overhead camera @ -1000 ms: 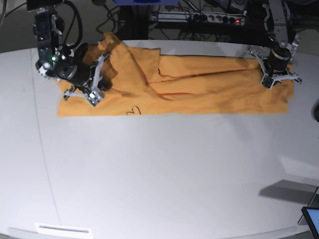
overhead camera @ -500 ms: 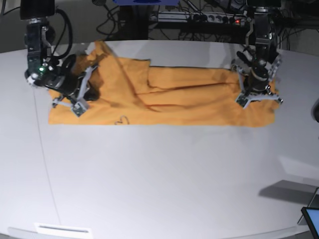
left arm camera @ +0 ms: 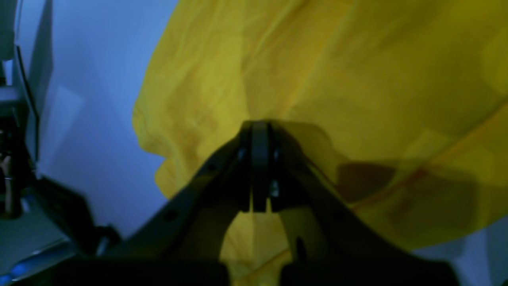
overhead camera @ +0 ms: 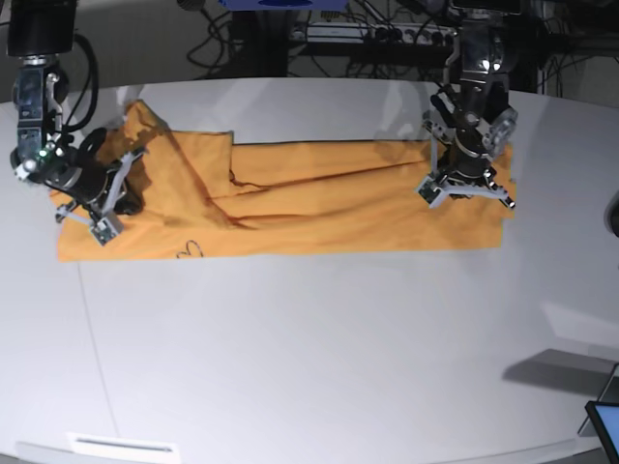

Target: Fold the T-shirt properly

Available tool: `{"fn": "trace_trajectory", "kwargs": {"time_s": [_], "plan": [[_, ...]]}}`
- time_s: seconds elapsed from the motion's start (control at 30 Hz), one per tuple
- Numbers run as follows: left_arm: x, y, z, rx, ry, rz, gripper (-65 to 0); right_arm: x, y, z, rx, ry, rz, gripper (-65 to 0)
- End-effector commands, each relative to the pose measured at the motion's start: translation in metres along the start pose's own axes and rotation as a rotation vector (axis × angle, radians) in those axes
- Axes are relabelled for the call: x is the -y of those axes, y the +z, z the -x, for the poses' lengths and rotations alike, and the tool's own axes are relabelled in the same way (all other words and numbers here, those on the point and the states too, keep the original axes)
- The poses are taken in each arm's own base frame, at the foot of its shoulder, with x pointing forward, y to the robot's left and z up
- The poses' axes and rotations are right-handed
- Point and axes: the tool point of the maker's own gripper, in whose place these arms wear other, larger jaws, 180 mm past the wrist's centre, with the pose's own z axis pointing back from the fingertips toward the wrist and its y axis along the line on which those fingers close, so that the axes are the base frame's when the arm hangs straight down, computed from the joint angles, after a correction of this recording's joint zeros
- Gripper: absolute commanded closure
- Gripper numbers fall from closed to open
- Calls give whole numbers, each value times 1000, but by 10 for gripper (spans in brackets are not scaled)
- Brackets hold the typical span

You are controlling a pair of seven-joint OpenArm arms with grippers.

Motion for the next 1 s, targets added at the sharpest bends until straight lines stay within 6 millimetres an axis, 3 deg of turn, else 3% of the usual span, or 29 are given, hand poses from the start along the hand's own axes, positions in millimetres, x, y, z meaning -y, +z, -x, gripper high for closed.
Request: {"fn": "trace_trajectory", "kwargs": {"time_s": [0.0, 0.23, 0.53, 0.67, 0.97], "plan": [[16, 0, -9, 27, -22, 60, 0, 22, 6, 52, -245, 39, 93, -3], [17, -4, -46, 99, -35, 64, 0, 31, 7, 50, -243, 43, 105, -3], [4, -6, -47, 99, -25, 40, 0, 32, 8, 50, -247, 45, 110, -3], [-16, -6, -30, 63, 9, -4, -2, 32, 9, 50, -247, 44, 110, -3], [-42, 1, -19, 51, 17, -67, -3, 27, 16, 24, -181, 94, 126, -6]]}}
